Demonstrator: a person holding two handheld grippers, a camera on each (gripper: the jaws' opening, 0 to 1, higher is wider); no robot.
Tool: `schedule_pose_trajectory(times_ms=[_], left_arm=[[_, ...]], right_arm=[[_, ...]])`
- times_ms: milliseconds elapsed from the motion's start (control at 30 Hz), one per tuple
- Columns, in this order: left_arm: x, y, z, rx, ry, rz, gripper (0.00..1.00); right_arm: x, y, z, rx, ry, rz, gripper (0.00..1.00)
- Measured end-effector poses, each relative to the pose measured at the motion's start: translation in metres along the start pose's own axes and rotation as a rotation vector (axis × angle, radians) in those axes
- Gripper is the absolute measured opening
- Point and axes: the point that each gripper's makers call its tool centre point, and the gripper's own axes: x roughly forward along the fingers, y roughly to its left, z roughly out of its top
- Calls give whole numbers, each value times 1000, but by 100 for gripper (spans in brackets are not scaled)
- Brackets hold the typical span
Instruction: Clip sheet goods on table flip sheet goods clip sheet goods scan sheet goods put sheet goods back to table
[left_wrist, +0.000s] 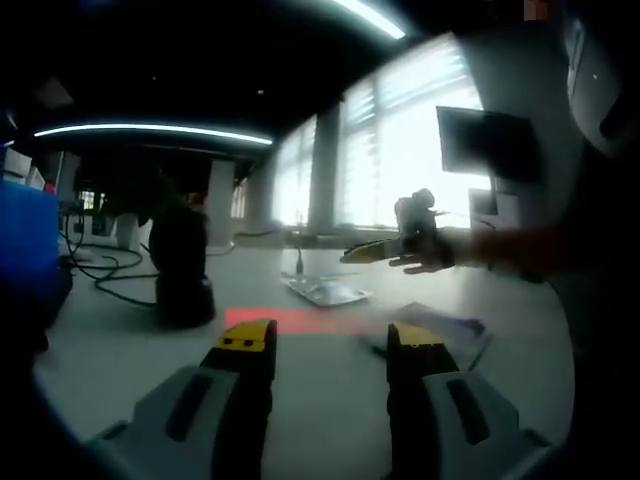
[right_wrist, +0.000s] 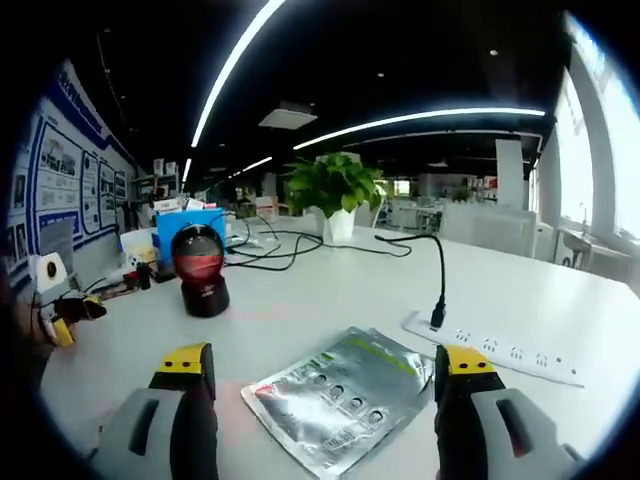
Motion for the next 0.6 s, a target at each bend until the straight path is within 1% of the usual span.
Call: schedule_pose_trajectory(times_ms=[33, 100, 167, 200, 267, 333, 400, 467, 567, 600], left_arm=[[0, 0, -1, 3, 3, -1, 37], [1, -1, -1, 6, 5, -3, 37], [1, 0, -2, 8, 8, 0, 37], [1, 0, -2, 8, 8, 2, 37], [1, 1, -2, 8, 9, 6, 37], [1, 0, -3, 11, 14, 7, 37], [1, 0, -3, 9, 16, 7, 37], [1, 1, -3, 6, 15, 9, 37], [1, 2, -3, -2, 13, 11, 37], [1, 2, -3, -5, 13, 11, 37]], right_arm=[[-11, -1, 7, 4, -28, -17, 85], [-31, 2, 13, 4, -48, -31, 86], [-47, 4, 22, 19, -99, -55, 86], [-58, 7, 25, 10, -119, -61, 86], [-79, 11, 26, -7, -135, -91, 84], [-102, 20, 24, -9, -156, -112, 84], [-123, 26, 22, -2, -194, -138, 83], [-141, 29, 18, -6, -202, -157, 82], [-173, 29, 12, 11, -231, -204, 80], [-183, 27, 8, 31, -245, -228, 80]])
